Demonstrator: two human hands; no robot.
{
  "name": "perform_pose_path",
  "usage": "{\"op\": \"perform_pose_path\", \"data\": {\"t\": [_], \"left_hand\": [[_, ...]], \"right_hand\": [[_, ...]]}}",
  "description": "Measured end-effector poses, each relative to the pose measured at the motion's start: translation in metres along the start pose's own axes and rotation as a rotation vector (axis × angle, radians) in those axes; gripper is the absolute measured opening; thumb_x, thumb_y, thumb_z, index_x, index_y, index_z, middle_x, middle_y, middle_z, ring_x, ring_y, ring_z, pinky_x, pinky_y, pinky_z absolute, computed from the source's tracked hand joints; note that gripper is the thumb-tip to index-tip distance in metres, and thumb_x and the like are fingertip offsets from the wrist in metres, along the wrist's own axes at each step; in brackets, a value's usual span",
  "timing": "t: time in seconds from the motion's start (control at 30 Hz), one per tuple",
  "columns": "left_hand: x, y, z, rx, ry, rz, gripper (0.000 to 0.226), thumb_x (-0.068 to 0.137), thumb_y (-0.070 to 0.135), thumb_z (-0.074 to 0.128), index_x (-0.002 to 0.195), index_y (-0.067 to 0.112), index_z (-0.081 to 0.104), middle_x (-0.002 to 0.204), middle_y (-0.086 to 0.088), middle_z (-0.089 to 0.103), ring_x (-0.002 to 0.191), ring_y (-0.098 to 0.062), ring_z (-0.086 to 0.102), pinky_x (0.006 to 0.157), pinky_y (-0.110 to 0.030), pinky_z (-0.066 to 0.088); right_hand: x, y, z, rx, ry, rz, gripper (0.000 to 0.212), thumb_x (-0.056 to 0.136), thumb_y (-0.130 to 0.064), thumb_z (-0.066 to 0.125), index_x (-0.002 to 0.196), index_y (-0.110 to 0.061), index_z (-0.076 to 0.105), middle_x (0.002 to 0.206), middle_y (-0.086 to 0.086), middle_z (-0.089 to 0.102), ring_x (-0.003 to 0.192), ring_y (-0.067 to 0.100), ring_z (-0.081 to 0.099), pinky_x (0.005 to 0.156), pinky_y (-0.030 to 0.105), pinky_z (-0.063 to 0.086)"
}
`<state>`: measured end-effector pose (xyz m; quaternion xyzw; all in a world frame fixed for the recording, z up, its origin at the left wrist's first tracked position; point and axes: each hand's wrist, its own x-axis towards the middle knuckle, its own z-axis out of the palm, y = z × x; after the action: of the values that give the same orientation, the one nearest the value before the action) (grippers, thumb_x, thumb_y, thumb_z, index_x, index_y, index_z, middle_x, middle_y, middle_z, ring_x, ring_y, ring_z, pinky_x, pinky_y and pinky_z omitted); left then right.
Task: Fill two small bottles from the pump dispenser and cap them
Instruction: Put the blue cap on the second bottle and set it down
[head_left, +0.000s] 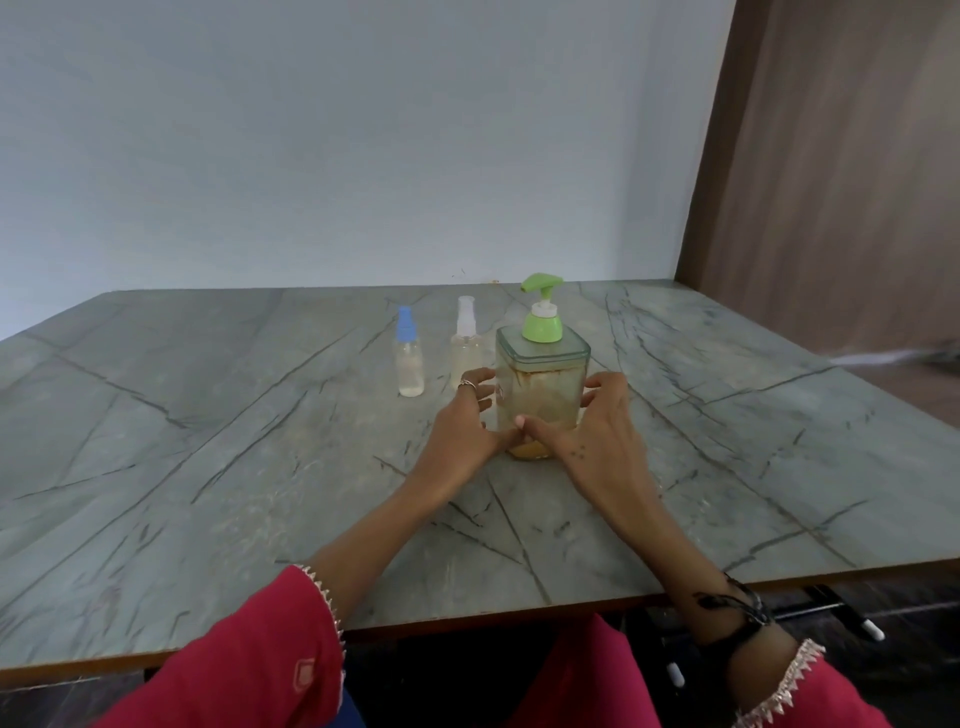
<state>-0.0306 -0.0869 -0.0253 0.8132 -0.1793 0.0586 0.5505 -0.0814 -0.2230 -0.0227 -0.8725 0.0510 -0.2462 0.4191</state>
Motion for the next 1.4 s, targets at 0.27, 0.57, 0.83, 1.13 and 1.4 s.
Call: {"op": "perform_pose_path", "data": {"t": [0.27,0.57,0.83,1.13,1.4], "left_hand": [[0.031,0.002,0.024,-0.050,0.012,-0.007,0.064,0.075,0.013,0.075,0.121,0.016,0.031,0.094,0.013,0.050,0.098,-0.011,0.053,0.074,-0.014,0.045],[0.063,-0.006,0.054,-0.053,0.082,0.012,0.081,0.059,0.010,0.085,0.121,0.013,0.033,0.097,0.000,0.057,0.085,-0.003,0.056,0.067,-0.003,0.043],[0.084,-0.019,0.073,-0.034,0.157,-0.026,0.066,0.065,0.015,0.081,0.116,0.015,0.039,0.117,-0.016,0.054,0.100,-0.025,0.060,0.086,-0.043,0.051],[0.106,-0.028,0.079,-0.060,0.204,-0.062,0.064,0.067,0.009,0.079,0.118,0.011,0.039,0.118,-0.015,0.053,0.103,-0.026,0.058,0.088,-0.044,0.049],[0.120,-0.035,0.076,-0.067,0.218,-0.062,0.056,0.074,0.003,0.072,0.125,0.007,0.048,0.116,-0.009,0.061,0.107,-0.025,0.058,0.092,-0.044,0.048]], "right_hand": [[0.034,0.015,-0.005,0.057,-0.043,0.043,0.076,0.077,-0.038,0.075,0.132,-0.011,0.030,0.133,0.008,0.044,0.115,0.024,0.052,0.083,0.031,0.044],[0.077,0.034,-0.009,0.131,-0.086,0.096,0.078,0.078,-0.031,0.076,0.139,-0.013,0.030,0.125,0.005,0.030,0.101,0.011,0.040,0.069,0.011,0.041],[0.108,0.059,-0.002,0.326,-0.152,0.114,0.072,0.058,-0.059,0.065,0.125,-0.031,0.059,0.125,0.007,0.057,0.114,0.018,0.057,0.094,0.046,0.052],[0.116,0.073,0.011,0.451,-0.016,0.132,0.024,0.086,-0.012,0.065,0.104,-0.017,0.049,0.113,0.002,0.060,0.088,0.003,0.060,0.082,0.031,0.053],[0.124,0.082,0.019,0.369,-0.016,0.067,0.016,0.084,-0.021,0.071,0.085,-0.023,0.055,0.096,-0.009,0.063,0.090,0.010,0.060,0.080,0.032,0.051]]}}
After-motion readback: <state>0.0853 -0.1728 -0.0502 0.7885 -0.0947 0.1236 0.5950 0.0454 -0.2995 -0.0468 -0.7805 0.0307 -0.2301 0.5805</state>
